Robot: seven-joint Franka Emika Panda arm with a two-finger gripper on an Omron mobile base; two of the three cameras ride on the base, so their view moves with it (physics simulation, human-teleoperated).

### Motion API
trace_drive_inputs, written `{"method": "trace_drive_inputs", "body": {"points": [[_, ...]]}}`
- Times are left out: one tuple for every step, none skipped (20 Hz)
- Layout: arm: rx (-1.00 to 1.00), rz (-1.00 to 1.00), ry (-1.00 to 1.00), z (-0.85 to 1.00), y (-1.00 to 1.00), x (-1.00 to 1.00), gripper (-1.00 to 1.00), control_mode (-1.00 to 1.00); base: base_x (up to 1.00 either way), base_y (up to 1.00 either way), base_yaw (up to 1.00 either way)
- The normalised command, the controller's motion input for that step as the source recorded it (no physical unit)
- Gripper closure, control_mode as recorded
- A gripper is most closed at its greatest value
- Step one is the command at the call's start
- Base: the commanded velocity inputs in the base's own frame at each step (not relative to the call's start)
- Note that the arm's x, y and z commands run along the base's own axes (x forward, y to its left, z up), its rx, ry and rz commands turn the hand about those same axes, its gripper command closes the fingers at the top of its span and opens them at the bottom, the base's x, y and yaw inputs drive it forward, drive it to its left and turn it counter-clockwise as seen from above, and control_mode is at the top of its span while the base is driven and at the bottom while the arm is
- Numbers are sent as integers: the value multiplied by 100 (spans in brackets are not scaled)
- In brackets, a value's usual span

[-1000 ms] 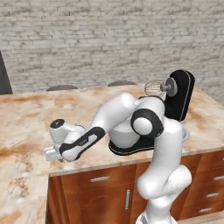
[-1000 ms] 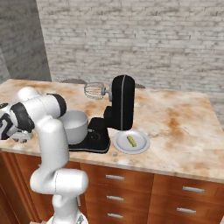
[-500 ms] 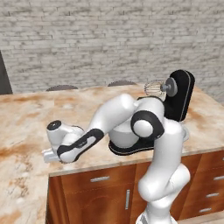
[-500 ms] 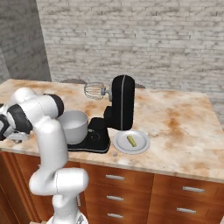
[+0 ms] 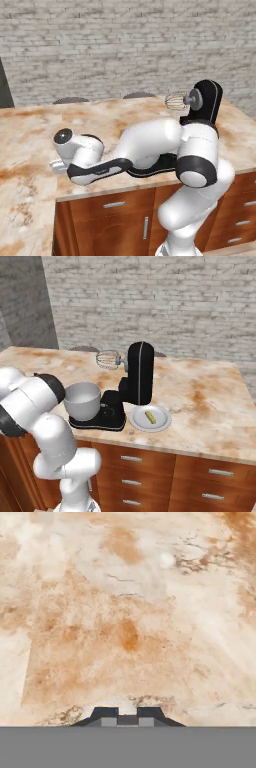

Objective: Add butter and sugar cubes to the stand mixer bowl and then turn on the stand mixer to begin making frosting.

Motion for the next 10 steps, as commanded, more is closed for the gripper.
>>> {"method": "trace_drive_inputs", "body": {"points": [[5,-3,-12,100,-82,-5,100,-100,0,0,0],[4,-4,-11,100,-89,-5,100,-100,0,0,0],[4,-4,-10,100,-91,-4,100,-100,0,0,0],[4,-4,-9,100,-92,-2,100,-100,0,0,0],[4,-3,-8,99,-91,0,100,-100,0,0,0],[3,-3,-8,100,-92,0,100,-100,0,0,0],[2,-3,-7,94,-96,0,100,-100,0,0,0],[0,-3,-7,91,-100,0,100,-100,0,0,0],[0,-3,-6,85,-100,0,100,-100,0,0,0],[0,-3,-5,85,-100,0,100,-100,0,0,0]]}}
